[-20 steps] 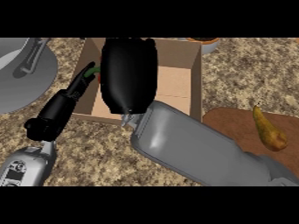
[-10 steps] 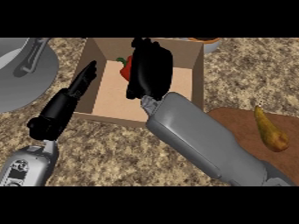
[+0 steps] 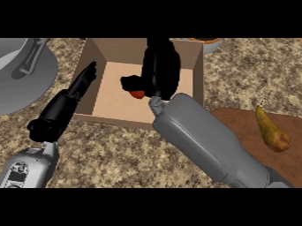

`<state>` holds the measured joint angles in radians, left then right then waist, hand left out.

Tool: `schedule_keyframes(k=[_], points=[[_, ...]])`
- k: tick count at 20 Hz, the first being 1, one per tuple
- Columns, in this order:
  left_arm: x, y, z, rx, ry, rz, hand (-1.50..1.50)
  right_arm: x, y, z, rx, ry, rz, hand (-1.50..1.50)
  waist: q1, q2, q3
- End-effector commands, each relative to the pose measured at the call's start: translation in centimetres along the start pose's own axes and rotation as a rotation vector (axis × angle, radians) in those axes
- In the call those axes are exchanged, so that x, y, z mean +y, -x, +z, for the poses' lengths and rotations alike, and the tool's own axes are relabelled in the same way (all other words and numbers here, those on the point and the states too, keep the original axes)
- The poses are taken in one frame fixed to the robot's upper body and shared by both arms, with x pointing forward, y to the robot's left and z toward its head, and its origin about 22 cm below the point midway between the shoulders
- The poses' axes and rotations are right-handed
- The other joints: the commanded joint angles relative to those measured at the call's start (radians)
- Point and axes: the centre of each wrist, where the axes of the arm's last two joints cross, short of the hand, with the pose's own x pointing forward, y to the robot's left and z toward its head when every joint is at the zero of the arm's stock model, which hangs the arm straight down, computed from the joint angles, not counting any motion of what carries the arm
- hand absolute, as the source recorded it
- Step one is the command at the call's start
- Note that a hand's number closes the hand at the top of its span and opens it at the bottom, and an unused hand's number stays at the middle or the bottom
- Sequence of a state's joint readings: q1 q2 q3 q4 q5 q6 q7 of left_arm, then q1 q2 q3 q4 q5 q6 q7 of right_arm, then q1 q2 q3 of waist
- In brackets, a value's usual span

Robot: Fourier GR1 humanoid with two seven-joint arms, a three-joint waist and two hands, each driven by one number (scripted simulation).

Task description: Pick the bell pepper from the cutting board and place it in the cardboard box

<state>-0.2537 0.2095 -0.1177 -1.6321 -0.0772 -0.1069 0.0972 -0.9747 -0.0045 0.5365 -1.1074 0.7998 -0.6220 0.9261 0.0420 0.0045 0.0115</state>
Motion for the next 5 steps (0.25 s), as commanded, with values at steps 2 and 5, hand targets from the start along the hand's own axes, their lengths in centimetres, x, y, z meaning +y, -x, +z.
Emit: schedule_keyframes(k=[2, 5], points=[[-2.2, 2.0, -0.1, 0.103, 0.052, 0.096, 0.00, -1.4, -0.2, -0.1, 0.019, 0.175, -0.327, -1.50, -0.021, 0.009, -0.010], [-1.4, 3.6, 1.5, 0.132, 0.024, 0.092, 0.00, -2.4, 1.5, 0.9, 0.044, 0.211, -0.441, -1.50, -0.043, 0.000, -0.010]])
